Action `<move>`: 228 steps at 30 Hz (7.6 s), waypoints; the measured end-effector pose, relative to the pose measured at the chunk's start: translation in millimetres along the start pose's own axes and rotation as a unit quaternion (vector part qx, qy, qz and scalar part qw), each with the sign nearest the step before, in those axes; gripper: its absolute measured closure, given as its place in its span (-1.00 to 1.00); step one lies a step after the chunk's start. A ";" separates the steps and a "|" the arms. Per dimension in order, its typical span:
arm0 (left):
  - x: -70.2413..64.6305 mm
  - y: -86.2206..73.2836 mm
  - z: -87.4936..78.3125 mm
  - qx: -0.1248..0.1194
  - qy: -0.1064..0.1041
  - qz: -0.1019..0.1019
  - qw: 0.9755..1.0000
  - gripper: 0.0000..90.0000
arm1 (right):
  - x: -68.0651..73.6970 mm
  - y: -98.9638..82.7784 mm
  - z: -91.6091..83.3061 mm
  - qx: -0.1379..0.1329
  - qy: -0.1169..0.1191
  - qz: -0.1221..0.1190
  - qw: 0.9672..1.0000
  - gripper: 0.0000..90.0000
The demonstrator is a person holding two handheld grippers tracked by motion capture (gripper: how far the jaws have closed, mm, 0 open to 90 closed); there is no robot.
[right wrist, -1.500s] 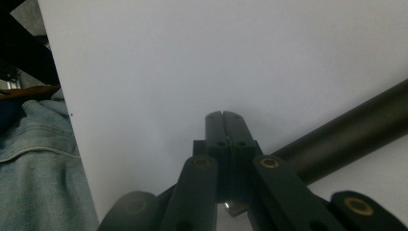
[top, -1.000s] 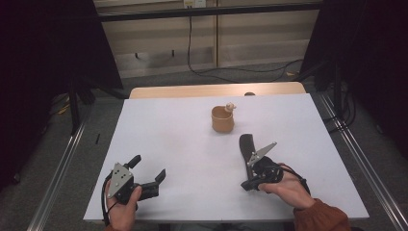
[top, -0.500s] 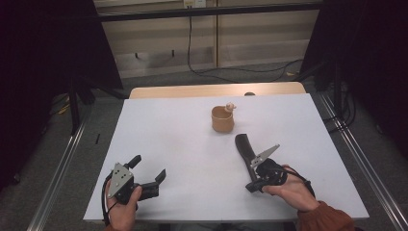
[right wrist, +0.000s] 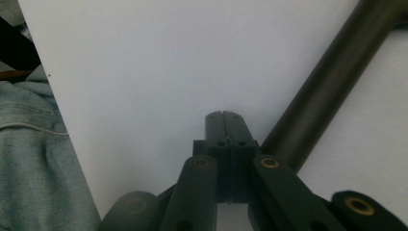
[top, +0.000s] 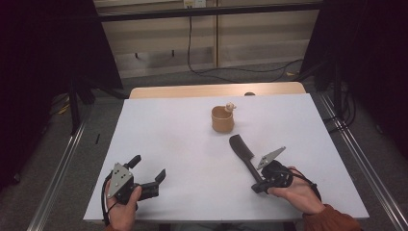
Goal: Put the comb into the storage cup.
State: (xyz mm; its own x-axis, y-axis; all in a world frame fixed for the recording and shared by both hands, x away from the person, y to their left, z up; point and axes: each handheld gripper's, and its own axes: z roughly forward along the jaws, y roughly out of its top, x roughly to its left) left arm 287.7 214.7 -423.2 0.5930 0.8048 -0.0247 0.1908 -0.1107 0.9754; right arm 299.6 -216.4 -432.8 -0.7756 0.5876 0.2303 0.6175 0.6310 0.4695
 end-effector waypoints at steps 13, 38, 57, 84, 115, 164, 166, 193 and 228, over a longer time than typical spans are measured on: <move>-0.8 0.0 0.4 0.001 0.000 0.000 1.000 -0.95 | -3.5 -8.0 -4.8 -0.009 -0.007 0.012 1.000 1.00; -0.1 0.6 -0.2 -0.002 -0.001 0.000 1.000 -0.95 | 0.2 -12.0 -19.9 -0.106 -0.010 0.011 0.994 0.94; -0.5 0.3 0.3 -0.001 -0.002 0.000 1.000 -0.95 | -2.5 -2.9 -31.4 -0.172 -0.048 0.032 0.984 -0.76; -1.3 -0.7 2.1 0.004 -0.002 0.002 1.000 -0.95 | -26.3 27.7 -22.9 -0.094 -0.032 0.084 0.991 -0.83; -0.7 -0.5 2.6 0.006 -0.009 0.005 1.000 -0.95 | -46.0 65.6 9.9 0.053 -0.052 0.097 0.993 -0.26; -0.3 -0.5 2.8 0.008 -0.009 0.006 1.000 -0.95 | -47.2 67.5 10.7 0.065 -0.091 0.079 0.991 0.62; 0.0 -0.6 2.8 0.010 -0.009 0.008 1.000 -0.95 | -47.7 65.2 8.9 0.055 -0.084 0.075 0.992 0.62; -0.6 -0.6 2.7 0.007 -0.010 0.005 1.000 -0.95 | -39.9 46.6 -8.3 -0.023 -0.085 0.061 0.994 0.62; -0.5 -0.4 2.2 0.008 -0.010 0.005 1.000 -0.95 | -29.0 33.7 -36.3 -0.165 -0.090 0.057 0.981 0.62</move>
State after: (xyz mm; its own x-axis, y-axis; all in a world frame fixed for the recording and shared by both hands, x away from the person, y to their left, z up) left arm 289.1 213.0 -424.1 0.6103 0.7919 -0.0201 0.1969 -0.1270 0.9722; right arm 338.1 -230.6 -392.6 -0.6506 0.7430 0.1574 0.5997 0.3754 0.7067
